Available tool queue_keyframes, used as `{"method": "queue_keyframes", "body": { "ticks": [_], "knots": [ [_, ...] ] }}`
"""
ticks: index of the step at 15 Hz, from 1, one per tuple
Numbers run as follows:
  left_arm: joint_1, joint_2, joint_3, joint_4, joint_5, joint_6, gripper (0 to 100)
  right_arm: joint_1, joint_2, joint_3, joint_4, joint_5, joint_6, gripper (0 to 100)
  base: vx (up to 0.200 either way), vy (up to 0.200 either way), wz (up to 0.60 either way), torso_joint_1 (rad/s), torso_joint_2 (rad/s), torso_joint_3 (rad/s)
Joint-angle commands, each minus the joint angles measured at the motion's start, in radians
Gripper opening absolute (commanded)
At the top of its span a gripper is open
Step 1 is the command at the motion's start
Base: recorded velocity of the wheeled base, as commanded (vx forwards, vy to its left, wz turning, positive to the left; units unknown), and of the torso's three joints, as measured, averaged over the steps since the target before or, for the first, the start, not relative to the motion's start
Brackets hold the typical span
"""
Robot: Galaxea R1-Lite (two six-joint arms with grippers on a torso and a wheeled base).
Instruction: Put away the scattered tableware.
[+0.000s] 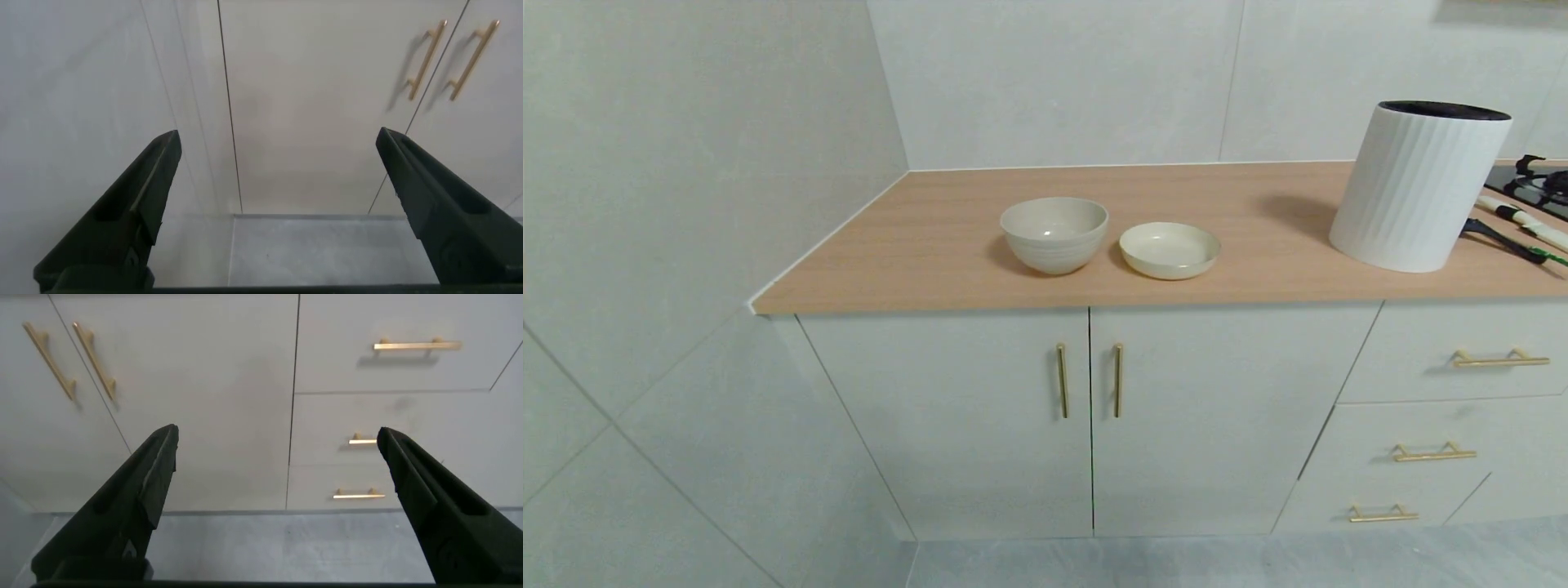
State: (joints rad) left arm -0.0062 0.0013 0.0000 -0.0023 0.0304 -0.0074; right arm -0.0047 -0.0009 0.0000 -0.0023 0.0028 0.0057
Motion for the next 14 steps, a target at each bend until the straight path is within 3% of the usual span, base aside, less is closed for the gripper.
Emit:
{"method": "queue_keyframes", "body": {
  "ticks": [1,10,14],
  "knots": [
    [0.0,0.0,0.0,-0.001,0.0,0.0,100,0.0,0.001,0.0,-0.001,0.0,0.0,100,0.0,0.0,0.0,-0.173,0.47,0.29],
    [0.0,0.0,0.0,-0.001,0.0,0.0,100,0.0,0.001,0.0,-0.001,0.0,0.0,100,0.0,0.0,0.0,-0.154,0.46,0.304],
    [0.0,0.0,0.0,-0.001,0.0,0.0,100,0.0,0.001,0.0,-0.001,0.0,0.0,100,0.0,0.0,0.0,-0.049,0.19,0.14]
  ]
}}
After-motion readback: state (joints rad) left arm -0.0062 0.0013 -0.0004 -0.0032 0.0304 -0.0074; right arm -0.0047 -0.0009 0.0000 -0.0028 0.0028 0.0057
